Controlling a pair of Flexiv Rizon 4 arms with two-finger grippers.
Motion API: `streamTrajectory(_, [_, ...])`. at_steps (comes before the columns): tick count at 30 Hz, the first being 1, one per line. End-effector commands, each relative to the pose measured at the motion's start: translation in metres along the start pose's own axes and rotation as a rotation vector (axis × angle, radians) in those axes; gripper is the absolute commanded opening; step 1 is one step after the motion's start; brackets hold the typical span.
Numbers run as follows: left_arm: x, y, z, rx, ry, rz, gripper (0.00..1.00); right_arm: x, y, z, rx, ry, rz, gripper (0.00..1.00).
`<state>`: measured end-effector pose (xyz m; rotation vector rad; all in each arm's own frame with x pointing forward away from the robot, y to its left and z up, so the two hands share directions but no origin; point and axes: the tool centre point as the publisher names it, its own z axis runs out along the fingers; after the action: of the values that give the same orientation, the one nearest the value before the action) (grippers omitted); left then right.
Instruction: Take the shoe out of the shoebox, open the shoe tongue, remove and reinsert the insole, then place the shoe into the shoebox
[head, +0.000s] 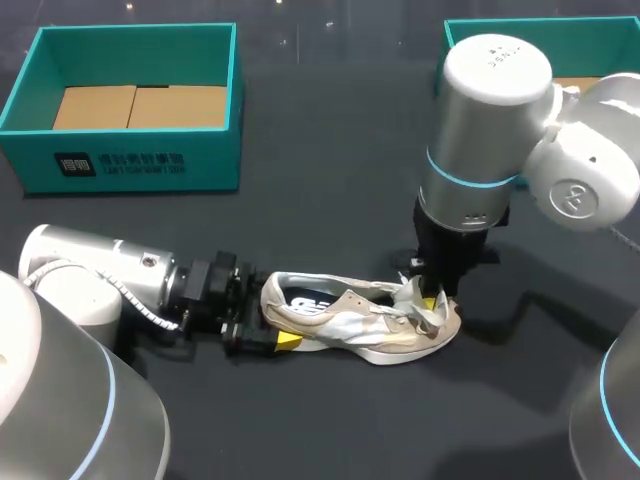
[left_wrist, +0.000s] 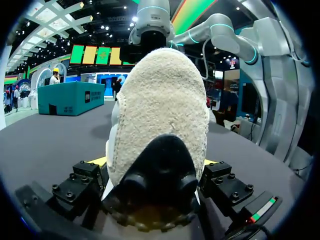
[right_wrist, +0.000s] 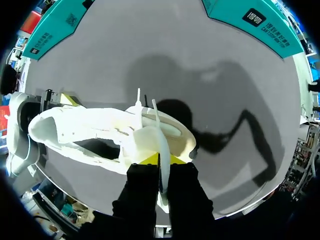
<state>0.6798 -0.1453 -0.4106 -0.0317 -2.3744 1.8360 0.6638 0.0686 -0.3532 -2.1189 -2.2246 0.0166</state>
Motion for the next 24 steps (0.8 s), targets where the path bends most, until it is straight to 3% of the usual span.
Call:
streamTrajectory(1, [-0.001, 0.004, 0.000, -0.001, -0.001, 0.000, 0.00, -0.015, -0.004, 0.005, -0.002, 0.035, 0.013, 0.00])
streamTrajectory(2, [-0.001, 0.004, 0.000, -0.001, -0.001, 0.000, 0.00, -0.016, -0.004, 0.005, -0.002, 0.032, 0.017, 0.00])
streamTrajectory(4, [-0.001, 0.004, 0.000, -0.001, -0.001, 0.000, 0.00, -0.019, -0.004, 0.006, 0.003, 0.022, 0.034, 0.18])
streamTrajectory(6, [-0.001, 0.004, 0.000, -0.001, -0.001, 0.000, 0.00, -0.021, -0.004, 0.007, 0.013, 0.008, 0.052, 0.26])
streamTrajectory(7, [-0.001, 0.004, 0.000, -0.001, -0.001, 0.000, 0.00, -0.022, -0.004, 0.006, 0.016, 0.003, 0.060, 0.37])
streamTrajectory(9, [-0.001, 0.004, 0.000, -0.001, -0.001, 0.000, 0.00, -0.025, -0.004, 0.004, 0.014, -0.011, 0.079, 0.47])
streamTrajectory(11, [-0.001, 0.004, 0.000, -0.001, -0.001, 0.000, 0.00, -0.027, -0.005, 0.000, 0.012, -0.033, 0.098, 0.67])
streamTrajectory(24, [-0.001, 0.004, 0.000, -0.001, -0.001, 0.000, 0.00, -0.042, -0.010, -0.045, 0.006, -0.255, 0.209, 0.59])
